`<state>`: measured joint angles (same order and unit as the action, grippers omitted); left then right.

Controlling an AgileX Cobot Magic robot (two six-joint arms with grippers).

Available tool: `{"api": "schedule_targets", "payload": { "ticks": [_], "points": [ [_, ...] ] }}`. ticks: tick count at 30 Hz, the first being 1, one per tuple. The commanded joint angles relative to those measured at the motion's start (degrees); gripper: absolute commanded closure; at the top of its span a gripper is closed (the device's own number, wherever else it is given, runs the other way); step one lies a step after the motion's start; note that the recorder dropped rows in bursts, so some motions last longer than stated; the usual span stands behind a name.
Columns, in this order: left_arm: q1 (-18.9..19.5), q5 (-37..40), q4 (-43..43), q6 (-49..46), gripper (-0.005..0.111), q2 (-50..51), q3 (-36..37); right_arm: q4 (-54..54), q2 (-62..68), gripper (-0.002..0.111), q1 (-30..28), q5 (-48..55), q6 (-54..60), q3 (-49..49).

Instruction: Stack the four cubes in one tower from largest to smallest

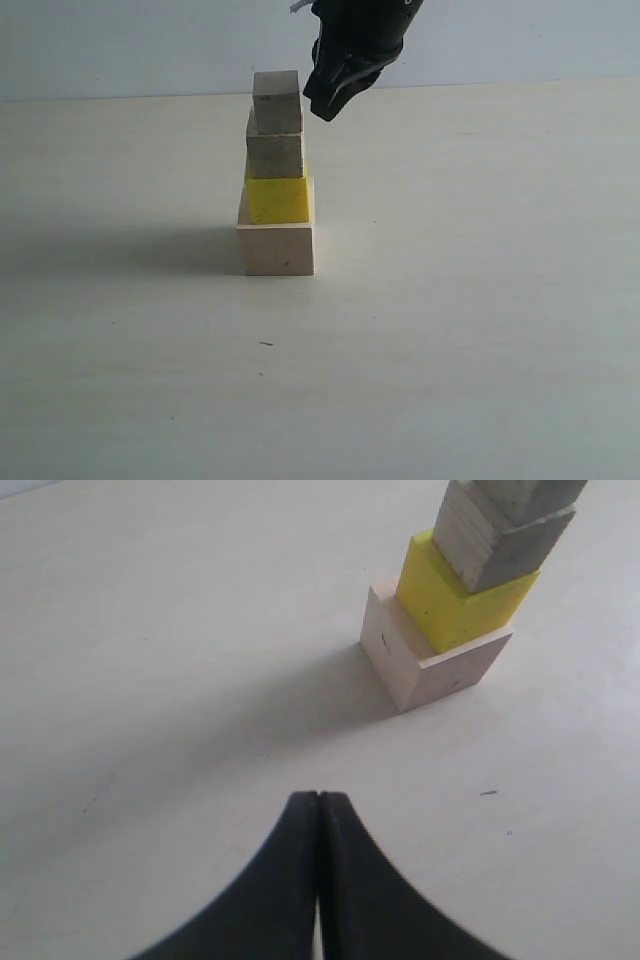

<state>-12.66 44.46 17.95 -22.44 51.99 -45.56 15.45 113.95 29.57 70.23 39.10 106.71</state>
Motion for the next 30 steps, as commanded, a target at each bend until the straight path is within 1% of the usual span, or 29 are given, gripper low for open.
{"api": "schedule_targets", "payload": {
  "ticks": [1,14,23,30],
  "points": [
    [0.1,-0.5,0.0,-0.1,0.107,-0.3,0.0,0.9,-1.7,0.108,-0.2,-0.3,-0.2,-0.1],
    [0.1,-0.5,0.0,-0.1,0.107,-0.3,0.0,4.2,-2.3,0.108,-0.2,-0.3,0.2,-0.1],
    [0.1,-0.5,0.0,-0.1,0.107,-0.3,0.0,4.0,-2.3,0.108,-0.2,-0.3,0.3,-0.1],
    [0.1,-0.5,0.0,-0.1,0.107,-0.3,0.0,1.5,-2.3,0.108,-0.2,-0.3,0.1,-0.1]
  ]
}}
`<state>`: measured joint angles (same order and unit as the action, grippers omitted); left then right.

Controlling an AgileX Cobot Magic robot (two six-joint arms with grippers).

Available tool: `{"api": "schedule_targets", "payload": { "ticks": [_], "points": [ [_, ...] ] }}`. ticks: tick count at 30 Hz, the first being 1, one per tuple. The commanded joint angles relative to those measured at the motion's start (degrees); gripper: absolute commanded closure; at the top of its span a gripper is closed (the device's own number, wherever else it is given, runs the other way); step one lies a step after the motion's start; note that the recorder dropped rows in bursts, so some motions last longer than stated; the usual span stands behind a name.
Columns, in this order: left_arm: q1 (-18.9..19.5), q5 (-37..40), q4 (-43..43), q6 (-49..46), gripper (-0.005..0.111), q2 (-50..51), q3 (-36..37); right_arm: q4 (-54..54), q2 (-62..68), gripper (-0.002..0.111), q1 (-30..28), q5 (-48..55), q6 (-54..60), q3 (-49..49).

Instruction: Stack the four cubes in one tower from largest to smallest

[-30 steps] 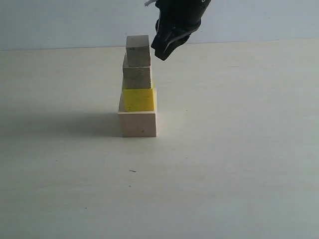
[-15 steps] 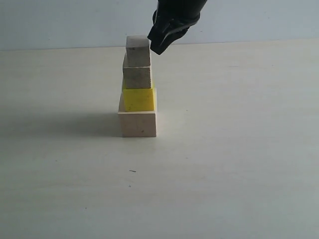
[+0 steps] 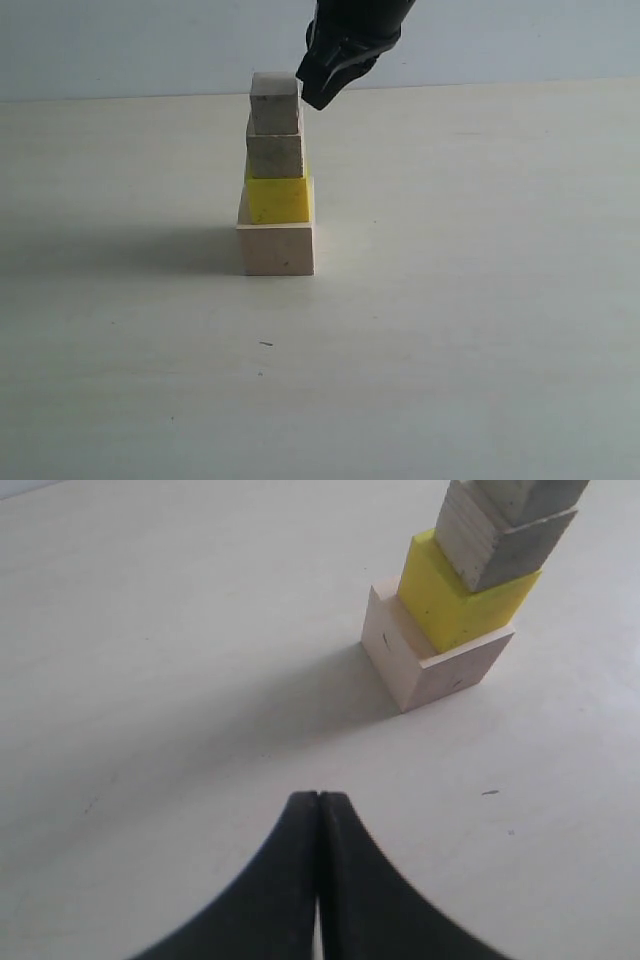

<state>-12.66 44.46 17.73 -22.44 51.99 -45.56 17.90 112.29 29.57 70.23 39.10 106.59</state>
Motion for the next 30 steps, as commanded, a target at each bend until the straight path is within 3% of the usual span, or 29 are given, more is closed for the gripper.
{"api": "schedule_targets", "payload": {
  "ticks": [1,30],
  "points": [
    [0.1,-0.5,0.3,-0.1,0.107,-0.3,0.0,-1.0,-0.6,0.108,-0.2,-0.3,0.1,0.0],
    [0.1,0.1,0.3,-0.1,0.107,-0.3,0.0,0.1,-0.6,0.108,-0.2,-0.3,1.8,0.0]
  ]
}}
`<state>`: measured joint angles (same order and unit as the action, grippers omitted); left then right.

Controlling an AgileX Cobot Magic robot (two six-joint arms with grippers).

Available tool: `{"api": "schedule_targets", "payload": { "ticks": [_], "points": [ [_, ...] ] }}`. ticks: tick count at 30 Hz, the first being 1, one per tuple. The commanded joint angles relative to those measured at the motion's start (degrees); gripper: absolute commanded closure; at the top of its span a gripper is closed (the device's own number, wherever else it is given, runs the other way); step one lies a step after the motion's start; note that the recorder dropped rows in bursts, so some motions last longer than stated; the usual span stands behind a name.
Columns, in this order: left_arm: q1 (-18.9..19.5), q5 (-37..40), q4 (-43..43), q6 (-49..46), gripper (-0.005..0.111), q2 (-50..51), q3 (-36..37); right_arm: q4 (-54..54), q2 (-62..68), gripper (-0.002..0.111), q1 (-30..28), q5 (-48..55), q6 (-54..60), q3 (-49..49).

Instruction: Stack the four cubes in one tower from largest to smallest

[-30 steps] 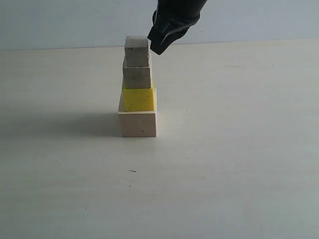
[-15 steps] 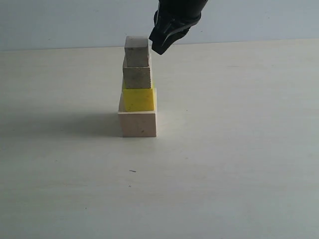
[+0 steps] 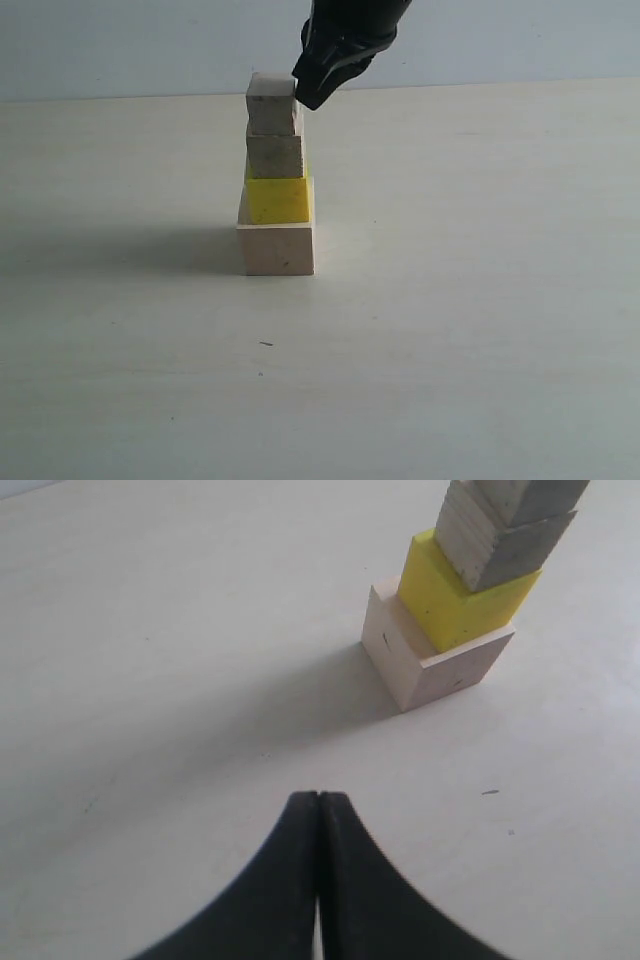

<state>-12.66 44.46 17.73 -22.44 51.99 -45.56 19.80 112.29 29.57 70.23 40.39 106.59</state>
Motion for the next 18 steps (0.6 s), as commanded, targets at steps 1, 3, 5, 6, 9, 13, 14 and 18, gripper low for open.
{"api": "schedule_targets", "payload": {
  "ticks": [1,3,5,6,9,13,14,18],
  "points": [
    [0.1,0.1,0.3,-0.1,0.107,-0.3,0.0,-2.5,-0.6,0.108,-0.2,-0.3,0.5,0.0],
    [0.1,0.1,0.3,-0.1,0.107,-0.3,0.0,-2.8,-0.6,0.108,-0.2,-0.3,0.2,0.0],
    [0.1,0.1,0.3,-0.1,0.107,-0.3,0.0,-2.1,-0.6,0.108,-0.2,-0.3,0.2,0.0],
    [0.1,0.1,0.3,-0.1,0.107,-0.3,0.0,-1.5,-0.6,0.108,-0.2,-0.3,0.3,0.0],
    [0.1,0.1,0.3,-0.1,0.107,-0.3,0.0,-1.3,-0.6,0.108,-0.2,-0.3,0.5,0.0],
    [0.1,0.1,0.3,-0.1,0.107,-0.3,0.0,-1.3,-0.6,0.108,-0.2,-0.3,0.5,0.0],
    [0.1,0.1,0.3,-0.1,0.107,-0.3,0.0,-1.3,-0.6,0.108,-0.2,-0.3,0.6,0.0],
    [0.1,0.1,0.3,-0.1,0.107,-0.3,0.0,-1.3,-0.5,0.108,-0.2,-1.0,0.7,0.0]
  ]
}}
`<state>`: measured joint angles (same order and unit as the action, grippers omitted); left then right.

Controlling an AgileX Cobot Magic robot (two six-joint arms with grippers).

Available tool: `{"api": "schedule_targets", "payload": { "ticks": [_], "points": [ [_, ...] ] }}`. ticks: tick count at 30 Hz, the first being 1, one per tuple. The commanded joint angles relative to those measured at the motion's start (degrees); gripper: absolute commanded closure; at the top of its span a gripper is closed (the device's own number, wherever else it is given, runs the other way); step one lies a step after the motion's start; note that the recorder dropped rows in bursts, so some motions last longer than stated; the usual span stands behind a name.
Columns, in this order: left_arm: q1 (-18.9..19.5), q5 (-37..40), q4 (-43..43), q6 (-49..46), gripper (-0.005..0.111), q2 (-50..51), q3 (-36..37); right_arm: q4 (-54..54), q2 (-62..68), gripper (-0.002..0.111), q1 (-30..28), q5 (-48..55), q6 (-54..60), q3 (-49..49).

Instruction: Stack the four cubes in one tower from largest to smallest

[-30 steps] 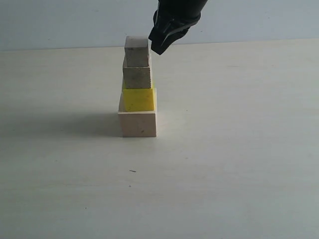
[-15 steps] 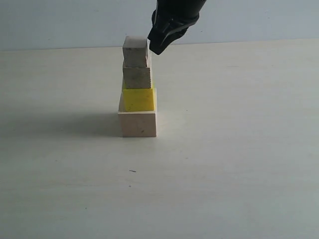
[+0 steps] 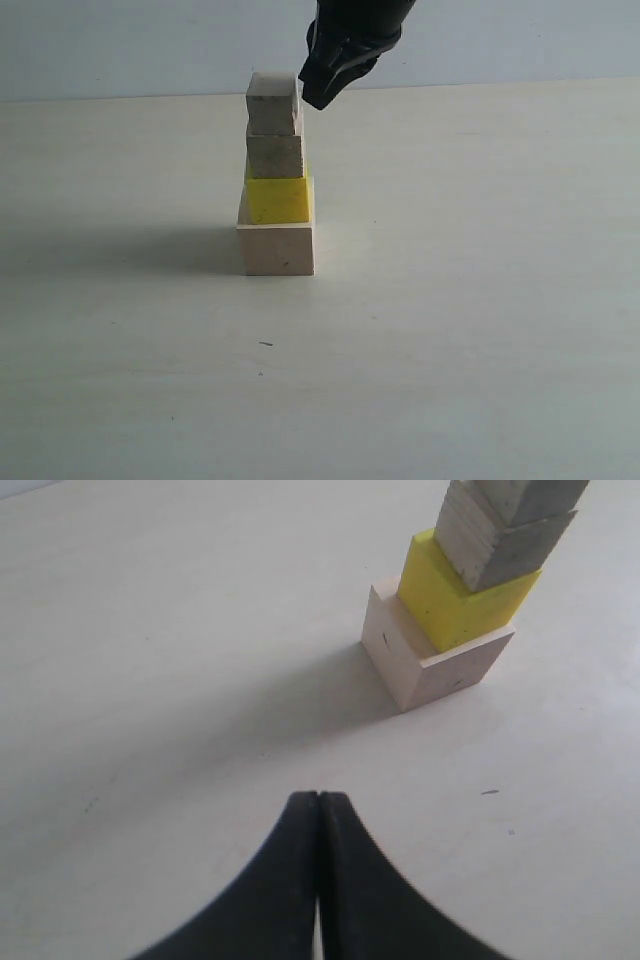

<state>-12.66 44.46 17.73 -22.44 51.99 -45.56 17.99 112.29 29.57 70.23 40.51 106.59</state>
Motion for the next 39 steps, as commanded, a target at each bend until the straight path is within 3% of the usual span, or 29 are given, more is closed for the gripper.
{"api": "schedule_targets", "payload": {
  "ticks": [1,24,29,34,39],
  "points": [
    [0.1,0.1,0.4,-0.1,0.107,-0.3,0.0,0.6,-0.4,0.108,-0.2,-1.2,0.6,0.0],
    [0.1,0.1,0.4,-0.1,0.107,-0.3,0.0,1.1,1.1,0.108,-0.2,-4.1,1.0,0.0],
    [0.1,0.2,0.4,-0.1,0.107,-0.3,0.0,-5.7,0.1,0.108,-0.2,-2.9,-1.4,0.0],
    [0.1,0.2,0.4,-0.1,0.107,-0.3,0.0,-5.4,-3.1,0.108,-2.8,-10.5,-9.7,-0.2],
    [0.1,0.4,0.4,-0.1,0.107,-0.3,0.0,-1.1,-9.5,0.108,-6.4,-20.2,-15.1,-8.8]
  ]
}}
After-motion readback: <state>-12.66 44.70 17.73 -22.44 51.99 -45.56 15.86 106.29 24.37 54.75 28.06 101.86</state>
